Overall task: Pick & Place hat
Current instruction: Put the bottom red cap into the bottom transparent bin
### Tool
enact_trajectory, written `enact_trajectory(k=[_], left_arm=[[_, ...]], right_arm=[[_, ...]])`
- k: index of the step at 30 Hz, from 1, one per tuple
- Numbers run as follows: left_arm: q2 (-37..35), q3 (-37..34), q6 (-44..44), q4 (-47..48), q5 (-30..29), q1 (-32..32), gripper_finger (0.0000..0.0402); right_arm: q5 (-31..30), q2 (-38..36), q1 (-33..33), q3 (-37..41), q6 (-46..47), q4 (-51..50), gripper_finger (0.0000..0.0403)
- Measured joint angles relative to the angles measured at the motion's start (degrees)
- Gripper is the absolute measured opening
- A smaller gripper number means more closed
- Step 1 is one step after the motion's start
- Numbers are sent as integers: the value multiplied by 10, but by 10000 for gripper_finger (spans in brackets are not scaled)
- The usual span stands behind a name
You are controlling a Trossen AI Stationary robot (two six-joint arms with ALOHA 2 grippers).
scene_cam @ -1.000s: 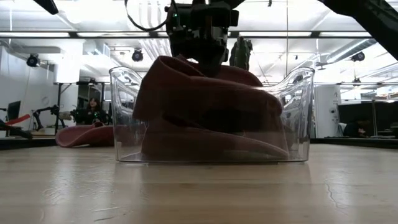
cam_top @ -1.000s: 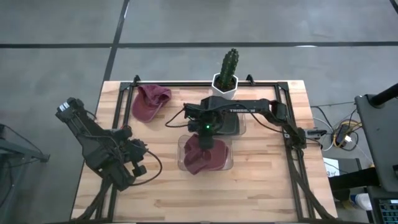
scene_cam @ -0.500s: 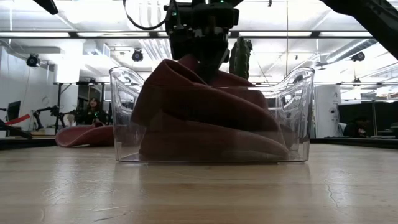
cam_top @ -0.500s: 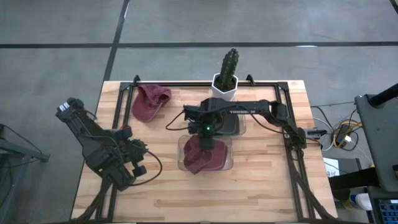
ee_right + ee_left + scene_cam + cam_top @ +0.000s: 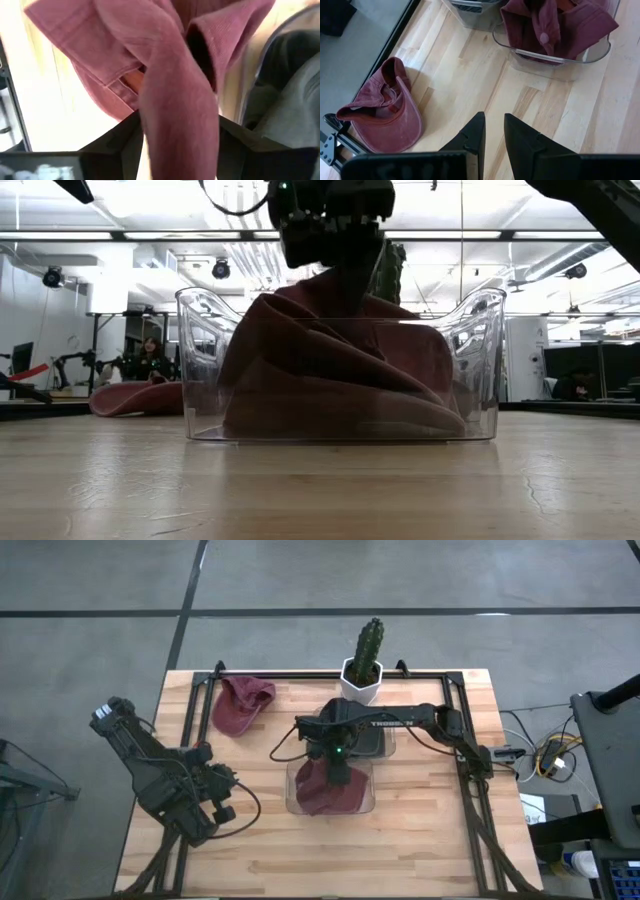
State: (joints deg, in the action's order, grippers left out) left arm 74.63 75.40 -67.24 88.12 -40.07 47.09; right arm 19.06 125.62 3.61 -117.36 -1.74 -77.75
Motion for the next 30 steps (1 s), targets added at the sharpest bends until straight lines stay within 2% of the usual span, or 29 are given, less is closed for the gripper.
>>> enact_trajectory(k=[12, 18, 22, 30], left_arm=[[0, 0, 0, 0, 0, 0, 64], [0, 0, 0, 0, 0, 0, 64], [0, 0, 6, 0, 0, 0, 64], [0, 0, 24, 0, 0, 0, 64]], right_arm=[[-38, 0, -4, -66, -25, 25, 185], [-46, 0, -4, -52, -32, 46, 174], [-47, 0, -4, -32, -30, 71, 153], [-47, 0, -9, -9, -30, 132, 84]])
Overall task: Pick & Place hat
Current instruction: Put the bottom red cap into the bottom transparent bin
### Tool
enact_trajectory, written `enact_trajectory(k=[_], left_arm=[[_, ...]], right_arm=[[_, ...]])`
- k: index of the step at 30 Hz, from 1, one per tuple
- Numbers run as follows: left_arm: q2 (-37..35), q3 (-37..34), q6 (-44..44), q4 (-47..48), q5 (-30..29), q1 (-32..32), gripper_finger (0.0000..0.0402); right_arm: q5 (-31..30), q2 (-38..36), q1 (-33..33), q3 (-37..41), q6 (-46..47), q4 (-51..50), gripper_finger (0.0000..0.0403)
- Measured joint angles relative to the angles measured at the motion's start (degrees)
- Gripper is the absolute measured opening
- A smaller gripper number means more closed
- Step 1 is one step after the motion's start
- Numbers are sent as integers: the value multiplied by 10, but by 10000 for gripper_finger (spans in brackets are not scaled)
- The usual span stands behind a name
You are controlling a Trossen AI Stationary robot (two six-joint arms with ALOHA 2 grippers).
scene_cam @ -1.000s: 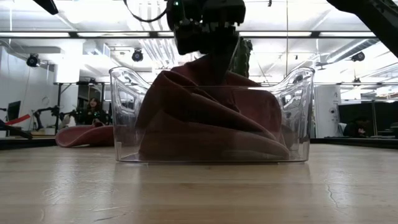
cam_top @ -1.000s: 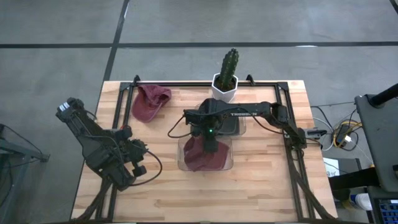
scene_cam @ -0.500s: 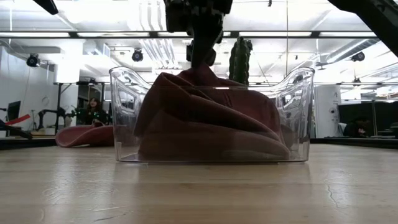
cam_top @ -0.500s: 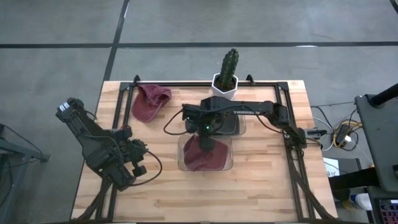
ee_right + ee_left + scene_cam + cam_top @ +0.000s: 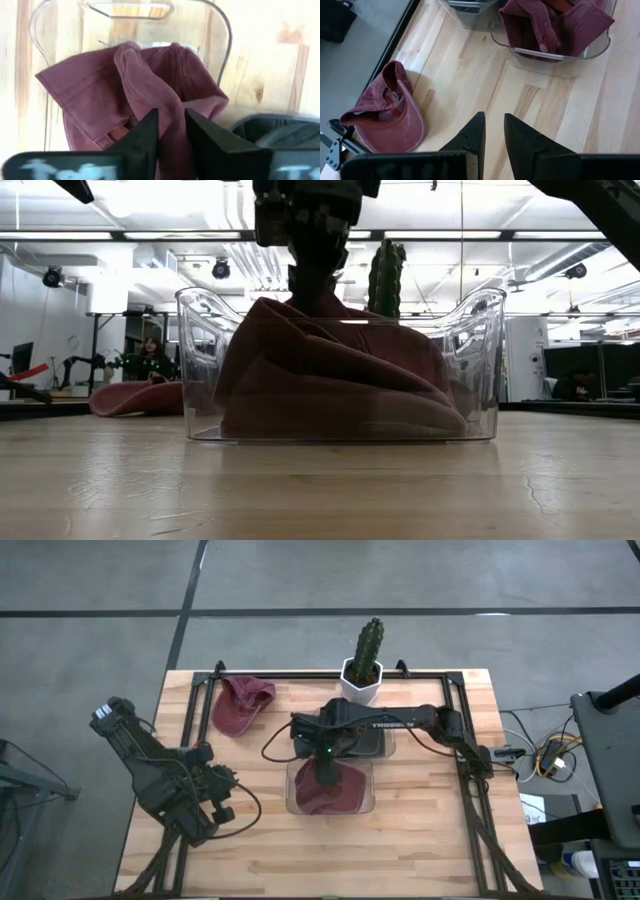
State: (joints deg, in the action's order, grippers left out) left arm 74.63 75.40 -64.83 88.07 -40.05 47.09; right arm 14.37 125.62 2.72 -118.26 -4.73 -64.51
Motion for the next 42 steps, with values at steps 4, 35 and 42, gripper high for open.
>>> enact_trajectory(k=[4, 35, 42], left_arm=[[0, 0, 5, 0, 0, 0, 64], [0, 0, 22, 0, 0, 0, 64], [0, 0, 22, 0, 0, 0, 64]], right_arm=[[0, 0, -3, 3, -5, 6, 53], [6, 1, -14, 26, -16, 54, 95], [6, 1, -14, -13, -15, 54, 136]])
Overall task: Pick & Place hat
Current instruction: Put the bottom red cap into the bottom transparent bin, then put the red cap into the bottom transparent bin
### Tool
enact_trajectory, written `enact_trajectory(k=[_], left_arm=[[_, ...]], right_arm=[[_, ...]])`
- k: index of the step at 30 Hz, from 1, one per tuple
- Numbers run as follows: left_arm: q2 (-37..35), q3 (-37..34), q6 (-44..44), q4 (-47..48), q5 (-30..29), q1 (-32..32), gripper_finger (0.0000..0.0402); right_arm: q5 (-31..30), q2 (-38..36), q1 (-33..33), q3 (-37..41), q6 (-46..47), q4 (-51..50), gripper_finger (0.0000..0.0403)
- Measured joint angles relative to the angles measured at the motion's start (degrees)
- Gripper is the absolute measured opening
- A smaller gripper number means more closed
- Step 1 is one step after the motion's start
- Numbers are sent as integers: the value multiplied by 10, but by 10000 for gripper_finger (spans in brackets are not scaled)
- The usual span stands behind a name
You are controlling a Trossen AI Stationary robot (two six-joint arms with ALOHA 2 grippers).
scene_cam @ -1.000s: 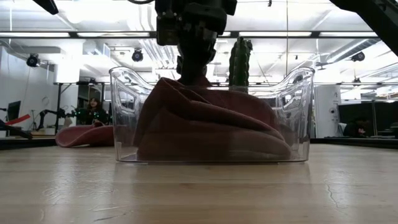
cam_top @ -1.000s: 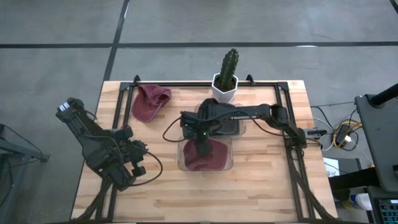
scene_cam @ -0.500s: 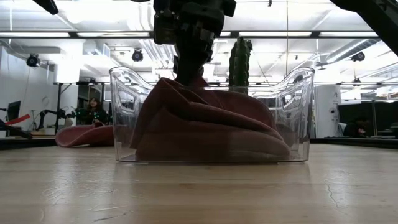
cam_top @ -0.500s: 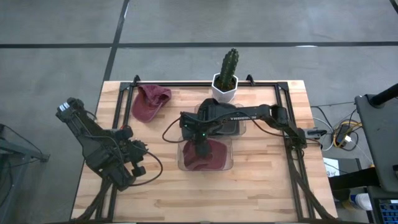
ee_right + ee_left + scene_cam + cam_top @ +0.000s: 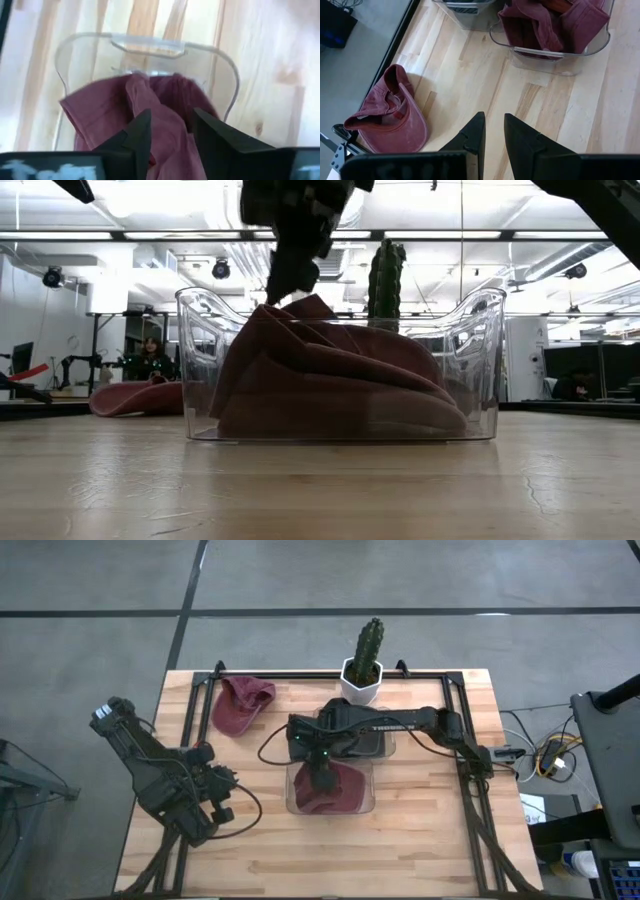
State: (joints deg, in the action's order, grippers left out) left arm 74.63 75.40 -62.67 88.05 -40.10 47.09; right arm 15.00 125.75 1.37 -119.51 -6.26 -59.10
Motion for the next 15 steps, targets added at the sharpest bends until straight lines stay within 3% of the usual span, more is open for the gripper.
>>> enact_trajectory(k=[11, 15], left_arm=[[0, 0, -1, -1, -4, 0, 64], [0, 0, -20, -4, -52, 0, 64]], right_arm=[[0, -20, -3, -74, -11, -11, 134], [-2, -46, -3, -71, -18, -38, 120]])
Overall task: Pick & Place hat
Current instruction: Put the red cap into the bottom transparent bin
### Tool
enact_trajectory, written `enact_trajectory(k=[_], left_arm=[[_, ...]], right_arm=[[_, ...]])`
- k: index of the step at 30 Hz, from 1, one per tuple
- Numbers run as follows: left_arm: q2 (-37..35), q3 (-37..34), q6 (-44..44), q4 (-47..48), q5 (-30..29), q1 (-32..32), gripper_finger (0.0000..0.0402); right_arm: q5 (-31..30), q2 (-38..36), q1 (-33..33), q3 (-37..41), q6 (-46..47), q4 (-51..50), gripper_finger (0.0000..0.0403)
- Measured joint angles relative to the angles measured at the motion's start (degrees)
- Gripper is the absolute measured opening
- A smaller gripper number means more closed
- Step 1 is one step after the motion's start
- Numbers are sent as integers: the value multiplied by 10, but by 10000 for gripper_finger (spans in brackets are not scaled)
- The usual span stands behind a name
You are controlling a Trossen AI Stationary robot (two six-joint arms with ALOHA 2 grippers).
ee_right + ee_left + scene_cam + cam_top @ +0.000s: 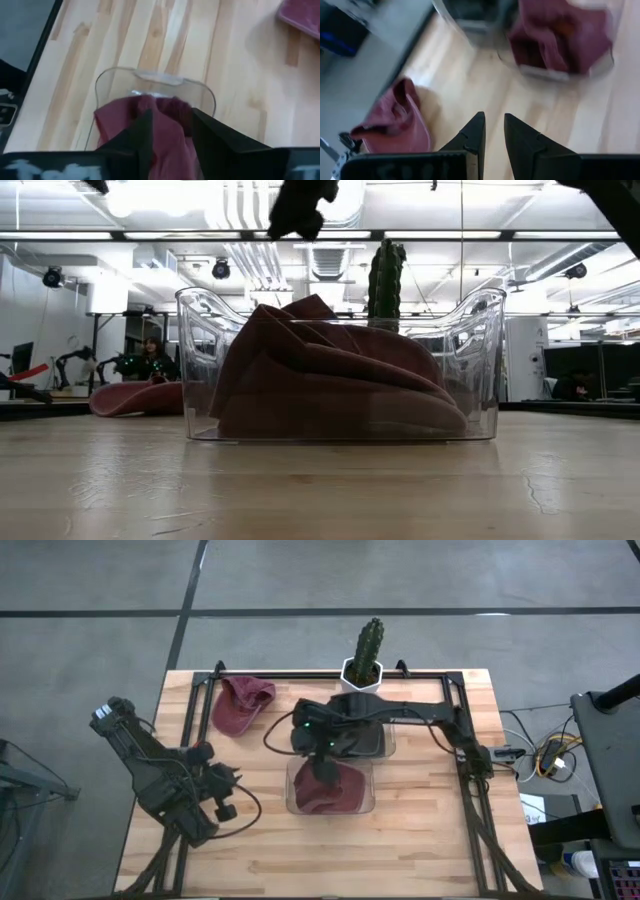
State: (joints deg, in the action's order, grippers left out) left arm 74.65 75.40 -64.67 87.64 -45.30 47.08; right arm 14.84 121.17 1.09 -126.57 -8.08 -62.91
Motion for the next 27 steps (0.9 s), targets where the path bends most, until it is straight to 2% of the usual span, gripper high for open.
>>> enact_trajectory(k=[6, 10, 13, 19, 24, 27], left_arm=[[-1, 0, -34, -3, -129, -3, 64], [-15, 0, -70, -19, -198, -15, 64], [-28, 0, -66, -53, -202, -30, 64], [-55, 0, 35, -143, -196, -73, 64], [-68, 0, 126, -203, -196, -130, 64], [-70, 0, 154, -220, -174, -175, 64]], right_arm=[[-21, -53, 0, 20, 0, -60, 95], [-38, -108, -3, 72, 0, -54, 80], [-48, -165, -4, 134, 7, -24, 71], [-66, -298, -3, 297, 45, 94, 61], [-76, -412, -3, 433, 93, 197, 65], [-75, -470, -4, 504, 119, 265, 68]])
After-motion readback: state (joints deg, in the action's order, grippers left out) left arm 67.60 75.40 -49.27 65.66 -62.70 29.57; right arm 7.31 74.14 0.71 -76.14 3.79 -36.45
